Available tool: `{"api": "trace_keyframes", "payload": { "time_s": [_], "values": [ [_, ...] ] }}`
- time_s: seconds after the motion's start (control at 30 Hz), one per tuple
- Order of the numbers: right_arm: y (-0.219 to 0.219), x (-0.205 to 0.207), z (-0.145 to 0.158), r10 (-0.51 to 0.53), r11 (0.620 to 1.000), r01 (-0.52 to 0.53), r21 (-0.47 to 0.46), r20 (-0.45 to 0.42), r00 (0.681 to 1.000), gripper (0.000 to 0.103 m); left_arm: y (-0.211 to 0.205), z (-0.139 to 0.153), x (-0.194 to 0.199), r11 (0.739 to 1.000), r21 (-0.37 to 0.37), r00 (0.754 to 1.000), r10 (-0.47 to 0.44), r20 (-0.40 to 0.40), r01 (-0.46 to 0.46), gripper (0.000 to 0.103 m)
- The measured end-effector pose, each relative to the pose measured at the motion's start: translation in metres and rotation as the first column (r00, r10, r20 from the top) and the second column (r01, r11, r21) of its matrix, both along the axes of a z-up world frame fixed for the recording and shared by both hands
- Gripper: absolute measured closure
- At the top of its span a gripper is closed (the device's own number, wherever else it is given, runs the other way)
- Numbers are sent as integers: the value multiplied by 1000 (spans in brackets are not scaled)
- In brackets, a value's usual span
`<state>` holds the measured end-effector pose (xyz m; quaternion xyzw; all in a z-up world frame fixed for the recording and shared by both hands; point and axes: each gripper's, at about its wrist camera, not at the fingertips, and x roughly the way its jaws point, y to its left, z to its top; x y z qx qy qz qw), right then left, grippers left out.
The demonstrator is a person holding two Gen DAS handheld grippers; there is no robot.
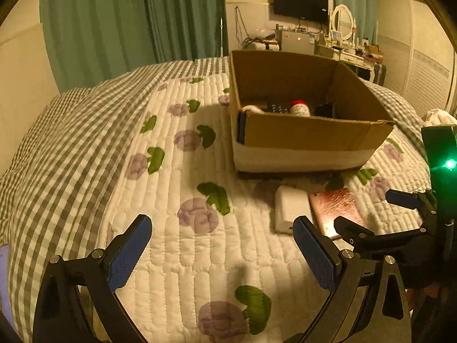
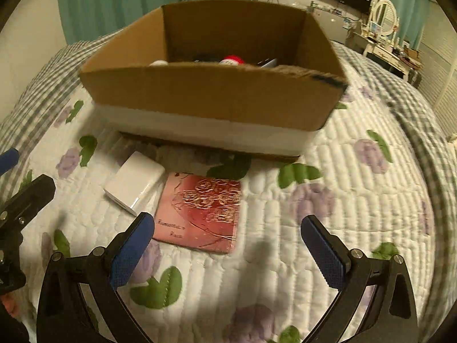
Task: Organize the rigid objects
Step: 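Grasp the pink Romantic Rose card with the right tool while the left tool grasps the white charger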
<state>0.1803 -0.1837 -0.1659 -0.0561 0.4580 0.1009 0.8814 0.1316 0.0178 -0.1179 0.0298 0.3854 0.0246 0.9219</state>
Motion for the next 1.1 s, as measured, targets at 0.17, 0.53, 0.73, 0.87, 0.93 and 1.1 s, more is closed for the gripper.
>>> {"api": "trace_keyframes", "payload": {
  "time_s": [0.17, 0.53, 0.73, 0.87, 0.93, 1.1],
  "values": [
    [10, 9, -16, 28, 999, -27, 24, -26, 999, 0, 5, -6, 3, 1000, 13, 1000, 15, -15, -15, 2],
    [13, 22, -32, 48, 999, -48, -2, -21, 999, 28, -5, -20, 16, 999, 36, 999, 12, -44, -11, 2],
    [-24, 14, -17, -58, 998, 59, 26, -37, 998, 29, -36, -29, 18, 997, 37, 995, -59, -79, 62, 2],
    [-49, 15, -5, -104, 994, 104, 17, -15, 994, 29, -55, -37, 26, 994, 68, 993, -80, -91, 87, 3],
    [-64, 19, 1, -139, 990, 140, 26, -11, 990, 29, -61, -43, 33, 993, 73, 991, -87, -103, 95, 4],
    [-85, 22, 5, -178, 982, 179, 57, -19, 984, 29, -71, -51, 51, 993, 66, 987, -90, -136, 99, 13]
  ]
}}
